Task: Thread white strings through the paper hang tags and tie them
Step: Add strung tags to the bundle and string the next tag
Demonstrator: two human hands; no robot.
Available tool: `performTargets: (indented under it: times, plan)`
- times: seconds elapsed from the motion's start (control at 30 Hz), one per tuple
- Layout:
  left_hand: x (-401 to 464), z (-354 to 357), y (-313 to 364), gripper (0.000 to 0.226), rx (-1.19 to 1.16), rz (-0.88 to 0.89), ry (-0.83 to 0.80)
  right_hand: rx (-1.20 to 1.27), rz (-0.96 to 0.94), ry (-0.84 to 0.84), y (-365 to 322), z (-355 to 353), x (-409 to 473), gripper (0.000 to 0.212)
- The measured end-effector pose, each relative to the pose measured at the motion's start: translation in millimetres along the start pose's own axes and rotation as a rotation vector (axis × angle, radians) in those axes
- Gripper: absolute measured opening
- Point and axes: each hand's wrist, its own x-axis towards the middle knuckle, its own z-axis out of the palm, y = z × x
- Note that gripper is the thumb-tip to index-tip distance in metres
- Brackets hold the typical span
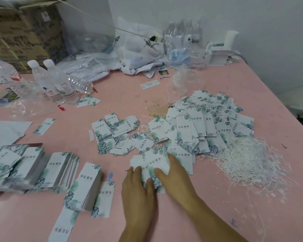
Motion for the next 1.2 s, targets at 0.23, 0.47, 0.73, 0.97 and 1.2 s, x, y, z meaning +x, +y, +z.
performTargets:
  times: [0.23, 0.47, 0.73, 0.97, 1.2]
  plan:
    - [-19, 29, 23, 0.046, -0.174, 0.087, -0.028, 0.018, 0.023, 0.009, 32, -57, -8, 0.051]
    - [-17, 29, 20, 0.054, -0.358, -0.027, 0.051, 0.099, 0.158, 0.118, 39, -58, -11, 0.037]
    - [-20, 26, 18, 0.046, -0.431, -0.004, 0.096, 0.101, 0.131, 0.137, 37, -66, -6, 0.015]
    - [-26, 26, 21, 0.045, -0.376, 0.129, 0.145, 0.171, 0.144, 0.164, 38, -72, -4, 0.027]
    - [-41, 12, 32, 0.027, -0.442, 0.190, 0.234, 0.209, 0.132, 0.173, 24, -93, -19, 0.039]
